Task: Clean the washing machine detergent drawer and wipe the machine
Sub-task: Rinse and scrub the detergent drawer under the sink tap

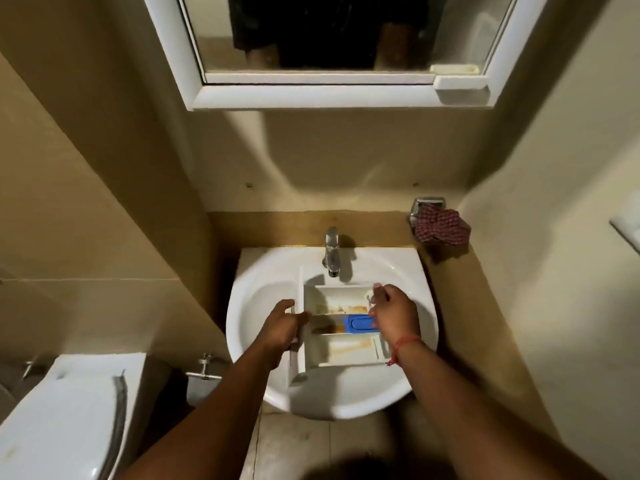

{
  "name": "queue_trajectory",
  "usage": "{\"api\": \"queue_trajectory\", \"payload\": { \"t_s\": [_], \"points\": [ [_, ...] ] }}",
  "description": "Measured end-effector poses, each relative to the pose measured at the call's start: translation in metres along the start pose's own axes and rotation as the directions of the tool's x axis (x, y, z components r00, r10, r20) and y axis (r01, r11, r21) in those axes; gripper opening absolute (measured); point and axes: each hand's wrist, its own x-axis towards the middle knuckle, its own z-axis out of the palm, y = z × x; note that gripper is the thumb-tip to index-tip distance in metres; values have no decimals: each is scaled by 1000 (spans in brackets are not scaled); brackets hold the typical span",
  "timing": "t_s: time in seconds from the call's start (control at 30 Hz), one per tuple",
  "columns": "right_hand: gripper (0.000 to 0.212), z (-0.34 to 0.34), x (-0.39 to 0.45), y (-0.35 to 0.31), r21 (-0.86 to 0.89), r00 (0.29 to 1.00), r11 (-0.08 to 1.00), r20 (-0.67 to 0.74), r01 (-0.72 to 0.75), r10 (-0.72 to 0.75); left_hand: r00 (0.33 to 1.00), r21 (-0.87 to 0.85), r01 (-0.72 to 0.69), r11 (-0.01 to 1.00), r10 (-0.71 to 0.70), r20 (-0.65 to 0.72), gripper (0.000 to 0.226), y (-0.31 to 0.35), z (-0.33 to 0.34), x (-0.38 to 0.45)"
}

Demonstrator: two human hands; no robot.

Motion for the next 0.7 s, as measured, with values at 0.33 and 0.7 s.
{"api": "queue_trajectory", "payload": {
  "t_s": [0.33,0.7],
  "points": [
    [23,25,64,-53,-305,965,927,208,217,-158,999,-64,36,997,-38,-34,32,-4,12,25],
    [31,67,100,-96,-507,934,799,304,324,-186,999,-76,22,997,-19,32,34,-8,8,41]
  ]
}}
